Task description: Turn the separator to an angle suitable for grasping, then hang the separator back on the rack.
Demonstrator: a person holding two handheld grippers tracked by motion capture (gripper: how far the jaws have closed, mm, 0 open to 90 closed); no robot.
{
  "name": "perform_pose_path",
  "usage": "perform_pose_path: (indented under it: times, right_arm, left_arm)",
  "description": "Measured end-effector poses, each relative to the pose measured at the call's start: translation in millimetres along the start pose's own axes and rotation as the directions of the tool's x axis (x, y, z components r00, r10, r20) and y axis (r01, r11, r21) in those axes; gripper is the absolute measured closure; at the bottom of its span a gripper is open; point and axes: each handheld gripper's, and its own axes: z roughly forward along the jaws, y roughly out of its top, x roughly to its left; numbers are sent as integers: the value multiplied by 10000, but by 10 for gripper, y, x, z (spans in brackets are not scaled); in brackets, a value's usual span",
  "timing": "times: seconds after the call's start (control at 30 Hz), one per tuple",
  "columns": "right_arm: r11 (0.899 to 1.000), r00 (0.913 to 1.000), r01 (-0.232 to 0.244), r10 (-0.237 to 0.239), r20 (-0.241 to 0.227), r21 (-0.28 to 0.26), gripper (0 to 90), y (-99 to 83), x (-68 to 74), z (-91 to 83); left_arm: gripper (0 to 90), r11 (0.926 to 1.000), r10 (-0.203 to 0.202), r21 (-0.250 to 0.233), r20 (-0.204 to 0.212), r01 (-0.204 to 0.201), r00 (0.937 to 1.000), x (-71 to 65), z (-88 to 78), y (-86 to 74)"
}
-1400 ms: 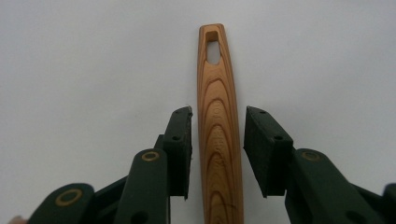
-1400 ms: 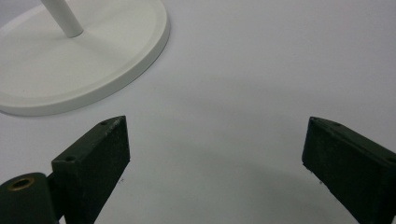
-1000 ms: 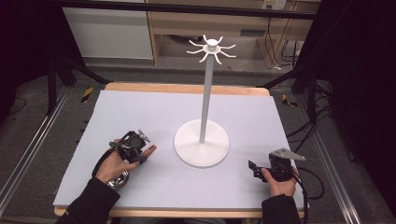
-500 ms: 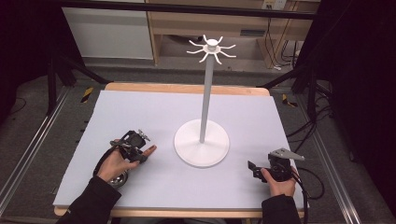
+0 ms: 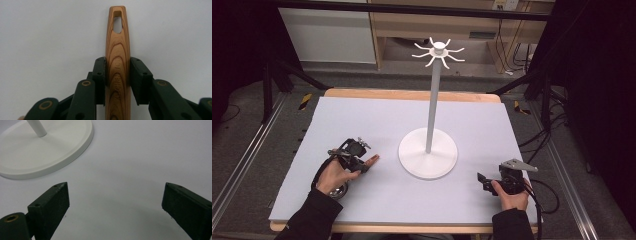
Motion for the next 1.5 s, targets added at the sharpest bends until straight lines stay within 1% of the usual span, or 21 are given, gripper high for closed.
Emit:
perform_pose_path:
  times: [0.13,0.27,0.33,0.4,0.47,0.5,0.53,0.63,0.73,0.8,0.87,0.9,0.97,1.07,1.1,1.17,1.33,1.37,1.4,1.47,1.5]
  right_arm:
    - [10000,10000,-23,23,-19,23,80,-2,0,1]
    - [10000,10000,-60,60,-20,-55,80,0,-2,-7]
    - [10000,10000,-54,54,-20,-80,80,0,-3,-10]
    - [9999,10000,-63,63,-56,-89,80,2,4,-5]
    - [10000,10000,-35,34,-85,-83,80,4,8,0]
    - [10000,10000,-43,42,-84,-62,80,5,11,1]
    - [10000,10000,-28,28,-79,-59,80,5,12,-1]
    - [9999,10000,-1,0,-60,-138,80,7,10,-14]
    - [9999,10000,-62,62,-18,-155,80,6,11,-23]
    - [9999,10000,-32,31,-33,-164,80,6,9,-24]
    - [9999,10000,-18,17,-54,-171,80,6,10,-25]
    - [9998,10000,-62,61,-70,-171,80,6,13,-28]
    - [9997,10000,18,-19,-63,-247,80,7,12,-35]
    - [9997,10000,16,-18,-86,-258,80,4,16,-39]
    - [9997,10000,10,-12,-98,-241,80,3,17,-41]
    - [9997,10000,36,-38,-90,-247,80,1,17,-39]
    - [9996,9999,47,-50,-98,-276,80,-1,20,-37]
    - [9996,9999,52,-55,-108,-292,80,-3,22,-37]
    - [9996,9999,52,-55,-108,-292,80,-3,22,-37]
    - [9995,9999,93,-97,-137,-312,80,-5,21,-38]
    - [9994,9999,104,-108,-125,-330,80,-4,19,-40]
  left_arm:
    - [676,9995,-23,-320,-3,23,10000,2,-64,-19]
    - [676,9930,-169,-1165,147,185,9997,18,-218,-104]
    - [677,9910,-190,-1322,142,207,9997,17,-246,-126]
    - [676,9802,-384,-1934,207,417,9990,17,-337,-181]
    - [677,9747,-403,-2196,141,424,9991,23,-397,-192]
    - [677,9698,-465,-2393,115,479,9989,22,-434,-198]
    - [677,9609,-587,-2697,199,619,9981,15,-478,-205]
    - [677,9475,-550,-3146,156,571,9984,0,-590,-223]
    - [677,9169,-756,-3912,245,792,9968,-40,-688,-244]
    - [676,9012,-812,-4255,197,818,9965,-66,-729,-252]
    - [676,8801,-927,-4661,183,905,9955,-88,-769,-265]
    - [676,8638,-1005,-4941,227,985,9947,-102,-793,-274]
    - [676,8411,-1113,-5298,270,1087,9934,-123,-826,-288]
    - [676,7997,-1196,-5888,351,1172,9922,-165,-886,-309]
    - [676,7811,-1219,-6132,351,1177,9919,-185,-913,-314]
    - [676,7603,-1226,-6392,330,1152,9919,-209,-952,-319]
    - [676,6933,-1399,-7101,347,1229,9896,-277,-1044,-344]
    - [676,6875,-1397,-7155,373,1240,9895,-281,-1057,-346]
    - [676,6875,-1397,-7155,373,1240,9895,-281,-1057,-346]
    - [676,6568,-1433,-7422,504,1331,9884,-295,-1109,-347]
    - [676,6527,-1412,-7460,516,1322,9886,-299,-1127,-340]
